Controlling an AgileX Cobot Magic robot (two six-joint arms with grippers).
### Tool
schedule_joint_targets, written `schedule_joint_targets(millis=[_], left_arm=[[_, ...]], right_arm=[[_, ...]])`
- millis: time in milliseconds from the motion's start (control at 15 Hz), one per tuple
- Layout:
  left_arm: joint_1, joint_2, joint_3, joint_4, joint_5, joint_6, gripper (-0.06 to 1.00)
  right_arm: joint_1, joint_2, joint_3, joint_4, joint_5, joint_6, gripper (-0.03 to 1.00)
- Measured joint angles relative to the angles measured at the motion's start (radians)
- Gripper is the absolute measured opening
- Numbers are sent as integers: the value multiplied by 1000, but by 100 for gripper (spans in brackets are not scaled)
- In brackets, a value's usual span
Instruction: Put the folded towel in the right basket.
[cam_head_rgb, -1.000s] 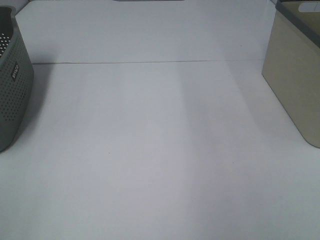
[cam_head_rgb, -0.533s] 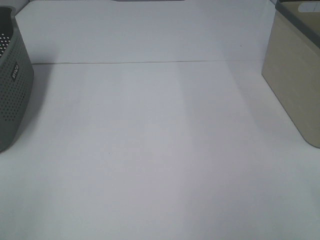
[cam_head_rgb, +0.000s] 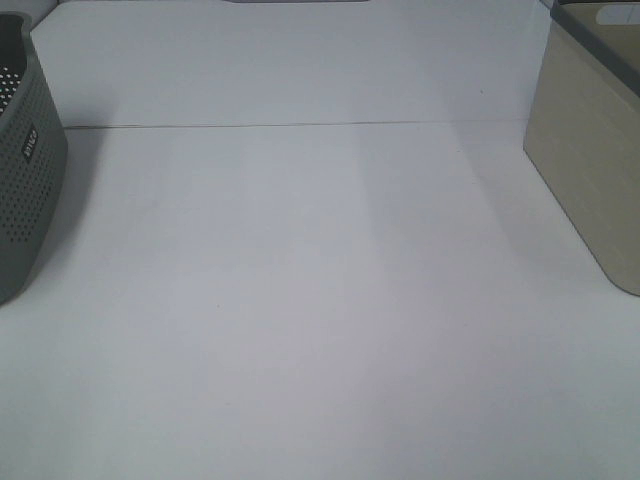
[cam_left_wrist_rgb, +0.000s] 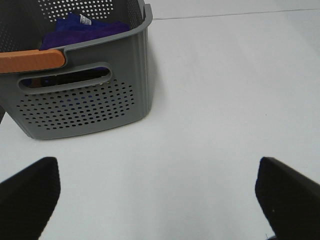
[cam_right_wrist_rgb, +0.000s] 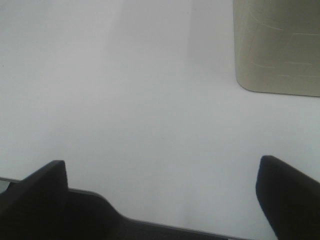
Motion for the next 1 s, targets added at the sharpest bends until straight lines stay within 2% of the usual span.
schedule_joint_targets(millis=[333,1000], left_arm=[[0,0,0,0,0,0,99],[0,0,0,0,0,0,99]], right_arm=[[0,-1,14,-5,-22,36,98],[0,-1,18,10,-30,37,98]])
